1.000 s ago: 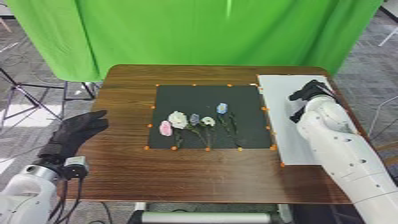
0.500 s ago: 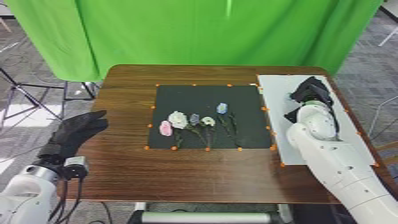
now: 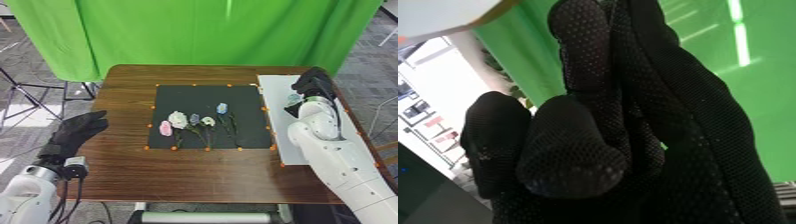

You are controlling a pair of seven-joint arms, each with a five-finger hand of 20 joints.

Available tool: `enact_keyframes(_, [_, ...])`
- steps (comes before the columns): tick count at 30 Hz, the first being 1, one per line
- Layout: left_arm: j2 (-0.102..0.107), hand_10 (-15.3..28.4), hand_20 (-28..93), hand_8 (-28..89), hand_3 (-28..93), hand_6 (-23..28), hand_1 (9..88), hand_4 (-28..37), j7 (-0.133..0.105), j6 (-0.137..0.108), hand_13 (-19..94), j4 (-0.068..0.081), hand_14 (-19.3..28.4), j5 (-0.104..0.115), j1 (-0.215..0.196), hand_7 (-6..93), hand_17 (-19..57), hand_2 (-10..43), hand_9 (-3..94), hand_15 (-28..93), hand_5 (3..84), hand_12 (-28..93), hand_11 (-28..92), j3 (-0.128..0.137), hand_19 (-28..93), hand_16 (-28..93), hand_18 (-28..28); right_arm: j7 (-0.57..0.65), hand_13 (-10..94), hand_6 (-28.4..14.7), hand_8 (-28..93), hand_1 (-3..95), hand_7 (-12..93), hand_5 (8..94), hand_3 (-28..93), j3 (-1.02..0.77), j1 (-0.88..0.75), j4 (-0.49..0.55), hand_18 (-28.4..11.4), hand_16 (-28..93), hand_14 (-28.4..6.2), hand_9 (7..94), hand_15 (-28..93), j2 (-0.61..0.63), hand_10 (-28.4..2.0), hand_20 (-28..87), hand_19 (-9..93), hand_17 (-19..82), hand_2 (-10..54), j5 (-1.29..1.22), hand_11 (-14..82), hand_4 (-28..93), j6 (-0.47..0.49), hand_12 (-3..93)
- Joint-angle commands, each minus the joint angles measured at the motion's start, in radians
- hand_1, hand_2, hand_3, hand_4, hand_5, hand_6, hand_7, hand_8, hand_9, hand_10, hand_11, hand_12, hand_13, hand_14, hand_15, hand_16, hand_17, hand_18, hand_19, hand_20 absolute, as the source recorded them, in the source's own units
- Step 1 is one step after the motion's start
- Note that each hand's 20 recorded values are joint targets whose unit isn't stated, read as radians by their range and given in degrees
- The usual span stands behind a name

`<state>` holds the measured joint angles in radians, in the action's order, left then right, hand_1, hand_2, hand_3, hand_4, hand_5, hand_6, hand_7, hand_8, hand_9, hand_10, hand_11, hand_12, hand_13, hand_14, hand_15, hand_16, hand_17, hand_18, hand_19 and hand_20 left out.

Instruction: Arrange flowers

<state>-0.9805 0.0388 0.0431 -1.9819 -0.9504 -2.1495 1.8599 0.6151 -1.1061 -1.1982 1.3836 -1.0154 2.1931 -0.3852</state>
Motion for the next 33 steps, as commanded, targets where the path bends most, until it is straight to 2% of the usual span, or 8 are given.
enact_keyframes(1, [-0.007,14.1,13,-8,62,2.2,28.2,-20.2,0.006,0.008,34,0.000,18.5,-0.003,-0.009,13.3,0.5,4.8,43.9,16,44.2,12,21,0.005,12,1,13.9,0.001,90,-0.6,10,60.7,29,75.3,54,-0.043,-0.003,0.055,-14.5,30,-0.9,86.8,65,0.010,-11.3,58,93,62,-9.5,-0.019,11.4,-17,0.192,40.6])
enact_keyframes(5, [-0.006,14.2,14,-8,62,2.3,28.2,-20.2,0.009,0.008,34,0.002,18.4,-0.003,-0.001,13.2,0.4,4.8,43.9,16,44.2,12,21,0.000,12,1,13.9,0.027,86,-0.8,-6,41.7,19,61.6,63,-0.065,-0.014,0.058,-15.2,30,-2.6,64.2,64,0.001,-15.6,56,93,59,-9.5,-0.021,13.4,-17,0.294,21.5])
enact_keyframes(9, [-0.007,14.2,13,-8,62,2.2,28.2,-20.2,0.009,0.006,34,0.000,18.4,-0.003,-0.005,13.2,0.4,4.8,43.8,16,44.2,12,21,0.002,12,1,13.8,0.034,83,-1.5,-7,34.7,13,51.9,63,-0.078,-0.023,0.042,-15.8,29,-4.0,52.0,64,-0.006,-17.6,54,93,57,-9.5,-0.017,7.8,-17,0.379,20.5])
enact_keyframes(13, [-0.007,14.1,13,-8,62,2.3,28.3,-20.2,0.012,0.008,34,0.000,18.4,-0.002,-0.007,13.1,0.4,4.8,44.0,16,44.2,12,21,0.003,12,1,13.9,0.045,81,-1.8,-6,33.9,12,49.2,63,-0.071,-0.030,0.025,-15.7,28,-4.7,48.8,65,-0.009,-18.1,52,93,55,-9.5,-0.001,6.8,-17,0.392,21.5])
enact_keyframes(21, [-0.005,14.0,13,-8,62,2.1,28.3,-20.1,0.014,0.014,34,0.005,18.4,-0.003,0.002,13.3,0.4,4.9,43.9,16,44.2,12,21,-0.004,12,1,13.8,0.055,81,-0.6,-6,45.1,15,51.4,65,-0.066,-0.047,0.017,-15.4,26,-4.3,53.2,66,-0.012,-17.3,51,93,56,-9.5,0.015,9.3,-20,0.431,21.7])
enact_keyframes(26, [-0.003,14.1,13,-8,62,2.2,28.4,-20.1,0.015,0.015,34,0.008,18.4,-0.002,0.005,13.2,0.4,4.8,43.9,16,44.3,12,21,-0.005,12,1,13.8,0.035,83,0.6,-7,51.6,18,55.4,65,-0.044,-0.054,0.011,-14.8,26,-3.3,58.5,66,-0.006,-15.8,51,93,57,-9.5,0.032,12.7,-21,0.356,21.6])
enact_keyframes(28, [-0.002,14.1,14,-8,62,2.2,28.4,-20.1,0.015,0.013,34,0.007,18.4,-0.002,0.004,13.2,0.4,4.8,43.9,16,44.3,12,21,-0.005,12,1,13.8,0.010,84,1.3,-8,54.6,19,59.9,65,-0.037,-0.058,0.007,-14.1,26,-2.3,63.9,66,-0.003,-14.4,52,93,59,-9.5,0.035,16.1,-22,0.308,21.5])
enact_keyframes(33, [-0.002,14.0,13,-8,62,2.1,28.3,-20.2,0.017,0.014,34,0.006,18.4,-0.003,0.003,13.2,0.4,4.9,43.9,16,44.3,12,21,-0.004,12,1,13.8,-0.005,88,0.2,10,66.6,23,76.9,52,-0.040,-0.081,0.058,-13.1,27,-1.1,86.1,66,0.008,-10.7,54,93,62,-9.5,0.026,8.8,-18,0.274,39.2])
